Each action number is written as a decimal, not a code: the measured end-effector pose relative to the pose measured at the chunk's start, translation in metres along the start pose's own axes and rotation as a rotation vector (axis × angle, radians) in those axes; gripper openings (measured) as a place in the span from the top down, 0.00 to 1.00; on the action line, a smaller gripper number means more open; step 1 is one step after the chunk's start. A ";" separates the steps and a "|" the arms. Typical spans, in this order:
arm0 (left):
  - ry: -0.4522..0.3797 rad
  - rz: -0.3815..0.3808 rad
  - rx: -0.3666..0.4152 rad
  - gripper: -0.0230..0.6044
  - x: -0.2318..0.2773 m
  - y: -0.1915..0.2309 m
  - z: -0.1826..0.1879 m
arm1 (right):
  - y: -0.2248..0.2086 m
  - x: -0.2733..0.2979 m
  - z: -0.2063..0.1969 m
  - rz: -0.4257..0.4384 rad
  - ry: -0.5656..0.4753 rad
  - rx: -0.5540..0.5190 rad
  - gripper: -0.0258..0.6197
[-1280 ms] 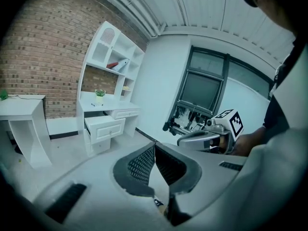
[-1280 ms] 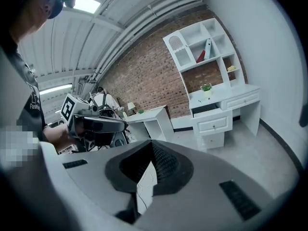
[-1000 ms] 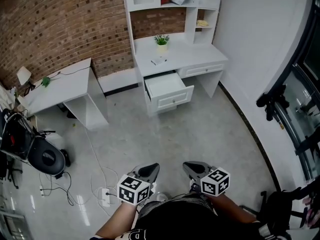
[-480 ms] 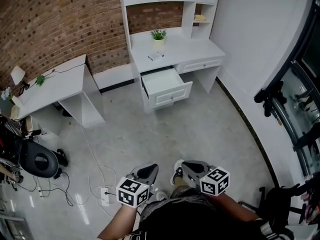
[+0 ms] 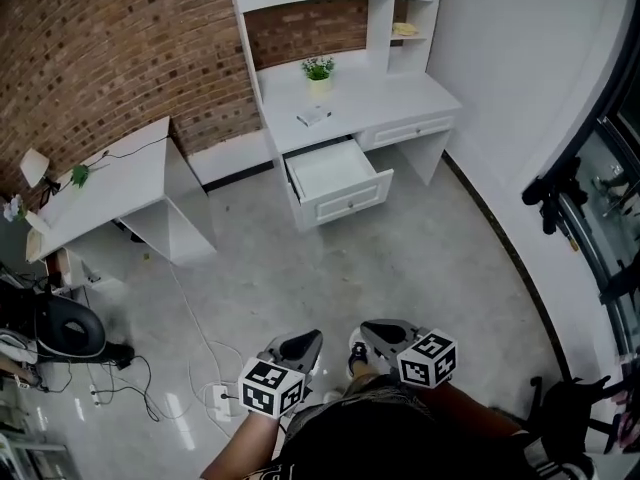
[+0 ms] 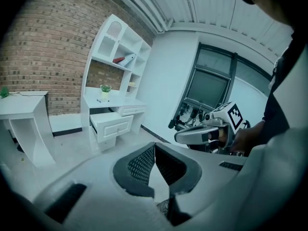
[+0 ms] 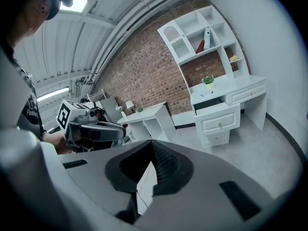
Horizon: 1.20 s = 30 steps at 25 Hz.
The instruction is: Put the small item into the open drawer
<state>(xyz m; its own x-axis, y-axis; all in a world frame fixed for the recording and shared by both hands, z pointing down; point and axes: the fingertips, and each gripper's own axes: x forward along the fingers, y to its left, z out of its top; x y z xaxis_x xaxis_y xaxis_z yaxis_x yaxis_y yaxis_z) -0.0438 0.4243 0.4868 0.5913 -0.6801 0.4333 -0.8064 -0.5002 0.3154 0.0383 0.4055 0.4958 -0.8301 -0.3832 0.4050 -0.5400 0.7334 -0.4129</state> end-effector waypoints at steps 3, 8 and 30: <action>0.012 0.005 0.020 0.93 0.020 0.017 0.023 | -0.023 0.012 0.025 0.001 -0.016 0.016 0.95; 0.012 0.013 0.015 0.93 0.059 0.044 0.062 | -0.069 0.031 0.061 0.001 -0.024 0.031 0.95; 0.038 0.092 0.031 0.93 0.186 0.095 0.151 | -0.212 0.065 0.151 0.043 -0.037 0.050 0.95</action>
<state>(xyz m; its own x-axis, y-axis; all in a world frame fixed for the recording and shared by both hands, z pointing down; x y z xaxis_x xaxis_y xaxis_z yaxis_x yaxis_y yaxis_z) -0.0101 0.1699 0.4699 0.5140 -0.7032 0.4913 -0.8564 -0.4536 0.2466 0.0782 0.1403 0.4870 -0.8568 -0.3727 0.3562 -0.5090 0.7214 -0.4695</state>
